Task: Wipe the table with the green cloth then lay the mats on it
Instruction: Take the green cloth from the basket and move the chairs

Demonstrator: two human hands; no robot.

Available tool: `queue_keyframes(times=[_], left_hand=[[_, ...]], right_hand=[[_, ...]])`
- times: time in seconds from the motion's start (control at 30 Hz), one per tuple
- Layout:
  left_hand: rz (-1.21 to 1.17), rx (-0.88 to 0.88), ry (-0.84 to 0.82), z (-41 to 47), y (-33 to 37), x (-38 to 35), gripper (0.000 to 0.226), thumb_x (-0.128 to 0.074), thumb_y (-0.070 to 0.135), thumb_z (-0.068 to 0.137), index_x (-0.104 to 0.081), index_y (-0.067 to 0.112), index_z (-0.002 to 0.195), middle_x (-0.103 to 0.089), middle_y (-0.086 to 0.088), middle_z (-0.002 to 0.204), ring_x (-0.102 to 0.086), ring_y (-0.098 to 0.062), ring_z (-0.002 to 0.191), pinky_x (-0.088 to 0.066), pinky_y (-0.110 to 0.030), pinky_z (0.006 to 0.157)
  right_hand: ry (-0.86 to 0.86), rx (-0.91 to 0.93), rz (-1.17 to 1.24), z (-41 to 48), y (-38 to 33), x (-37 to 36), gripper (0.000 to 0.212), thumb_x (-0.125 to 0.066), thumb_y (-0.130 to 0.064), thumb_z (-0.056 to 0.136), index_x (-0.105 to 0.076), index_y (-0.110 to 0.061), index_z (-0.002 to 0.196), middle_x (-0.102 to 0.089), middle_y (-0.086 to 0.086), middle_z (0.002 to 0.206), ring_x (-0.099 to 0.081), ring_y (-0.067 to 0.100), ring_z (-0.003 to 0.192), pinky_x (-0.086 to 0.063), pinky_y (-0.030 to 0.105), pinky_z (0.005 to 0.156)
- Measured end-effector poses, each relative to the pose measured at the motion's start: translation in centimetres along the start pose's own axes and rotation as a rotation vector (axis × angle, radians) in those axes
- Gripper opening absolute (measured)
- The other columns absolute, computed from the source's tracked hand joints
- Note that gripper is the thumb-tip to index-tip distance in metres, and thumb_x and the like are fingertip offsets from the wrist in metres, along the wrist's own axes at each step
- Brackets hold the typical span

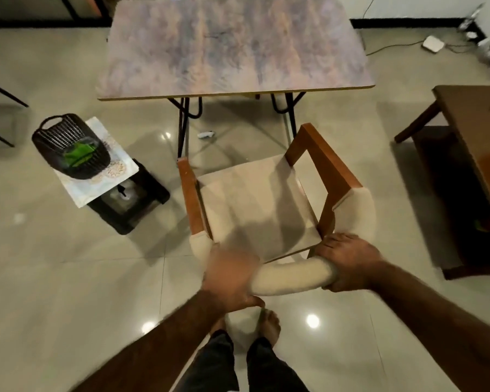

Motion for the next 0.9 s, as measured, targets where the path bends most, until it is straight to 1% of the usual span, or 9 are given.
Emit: queue_keyframes(times=[0.03, 0.1, 0.17, 0.27, 0.4, 0.47, 0.6, 0.8, 0.9], left_hand=[[0.006, -0.012, -0.004, 0.0, 0.0, 0.1, 0.100, -0.067, 0.093, 0.071, -0.048, 0.036, 0.150, -0.063, 0.004, 0.147, -0.056, -0.028, 0.138, -0.019, -0.067, 0.128], [0.015, -0.025, -0.002, 0.2, 0.2, 0.1, 0.091, -0.071, 0.086, 0.075, -0.051, 0.036, 0.148, -0.064, 0.004, 0.146, -0.057, -0.028, 0.137, -0.023, -0.061, 0.128], [-0.006, -0.059, -0.005, 0.6, 0.0, 0.3, 0.084, -0.073, 0.082, 0.079, -0.055, 0.035, 0.147, -0.066, 0.003, 0.145, -0.059, -0.026, 0.136, -0.029, -0.056, 0.126], [-0.010, -0.127, 0.013, 1.1, -0.8, 0.1, 0.075, -0.072, 0.080, 0.080, -0.063, 0.035, 0.140, -0.072, 0.004, 0.136, -0.066, -0.025, 0.127, -0.040, -0.053, 0.120], [0.077, -0.199, 0.063, 1.2, -2.3, -0.6, 0.069, -0.077, 0.080, 0.071, -0.070, 0.036, 0.125, -0.078, 0.011, 0.113, -0.075, -0.018, 0.103, -0.059, -0.044, 0.099], [0.070, -0.229, 0.092, 1.2, -3.7, -0.4, 0.070, -0.081, 0.079, 0.069, -0.070, 0.037, 0.123, -0.078, 0.011, 0.111, -0.076, -0.016, 0.100, -0.062, -0.044, 0.095], [0.048, -0.247, 0.126, 1.3, -7.7, 0.7, 0.070, -0.090, 0.071, 0.066, -0.068, 0.037, 0.124, -0.079, 0.010, 0.114, -0.077, -0.016, 0.104, -0.063, -0.046, 0.097], [0.068, -0.269, 0.098, 2.5, -15.1, 2.7, 0.067, -0.089, 0.072, 0.066, -0.071, 0.038, 0.121, -0.079, 0.011, 0.114, -0.077, -0.015, 0.105, -0.060, -0.044, 0.100], [0.083, -0.290, 0.087, 3.0, -18.4, 3.4, 0.070, -0.092, 0.072, 0.061, -0.073, 0.039, 0.120, -0.079, 0.012, 0.113, -0.077, -0.014, 0.104, -0.060, -0.042, 0.099]], right_hand=[[0.054, 0.025, -0.008, 0.4, 0.2, -0.7, 0.089, -0.065, -0.086, 0.062, -0.067, -0.040, 0.138, -0.075, -0.010, 0.132, -0.071, 0.020, 0.121, -0.058, 0.043, 0.106], [0.120, 0.058, 0.007, 0.7, 0.5, -1.4, 0.079, -0.067, -0.081, 0.056, -0.075, -0.038, 0.121, -0.081, -0.011, 0.110, -0.078, 0.021, 0.097, -0.066, 0.043, 0.087], [0.118, 0.079, 0.011, 1.0, 0.8, -1.6, 0.069, -0.068, -0.078, 0.052, -0.077, -0.038, 0.107, -0.080, -0.013, 0.093, -0.078, 0.019, 0.079, -0.066, 0.038, 0.073], [0.141, 0.092, 0.045, 1.5, 0.8, -1.5, 0.057, -0.068, -0.076, 0.053, -0.077, -0.040, 0.096, -0.077, -0.014, 0.080, -0.076, 0.016, 0.067, -0.062, 0.034, 0.060], [0.128, 0.060, 0.085, 2.2, 0.3, -1.7, 0.052, -0.065, -0.074, 0.055, -0.078, -0.039, 0.090, -0.075, -0.014, 0.074, -0.074, 0.017, 0.061, -0.060, 0.032, 0.055], [0.113, 0.050, 0.098, 3.1, -0.3, -1.5, 0.052, -0.064, -0.074, 0.057, -0.079, -0.038, 0.091, -0.075, -0.013, 0.073, -0.074, 0.017, 0.060, -0.061, 0.032, 0.055], [0.118, 0.021, 0.093, 5.7, -2.2, -0.3, 0.048, -0.061, -0.075, 0.057, -0.079, -0.039, 0.084, -0.072, -0.014, 0.065, -0.071, 0.013, 0.053, -0.057, 0.030, 0.049], [0.160, -0.045, 0.140, 10.1, -5.9, 2.6, 0.049, -0.063, -0.076, 0.049, -0.077, -0.039, 0.078, -0.067, -0.014, 0.059, -0.068, 0.014, 0.048, -0.056, 0.031, 0.042], [0.168, -0.052, 0.165, 12.1, -7.6, 3.5, 0.053, -0.067, -0.080, 0.050, -0.078, -0.040, 0.083, -0.070, -0.015, 0.063, -0.070, 0.011, 0.051, -0.058, 0.031, 0.043]])
Point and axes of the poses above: each hand's wrist, its own z-axis towards the middle knuckle, its own x-axis out of the back of the hand, y = z × x, the point moved 2 cm from there along z, towards the middle knuckle
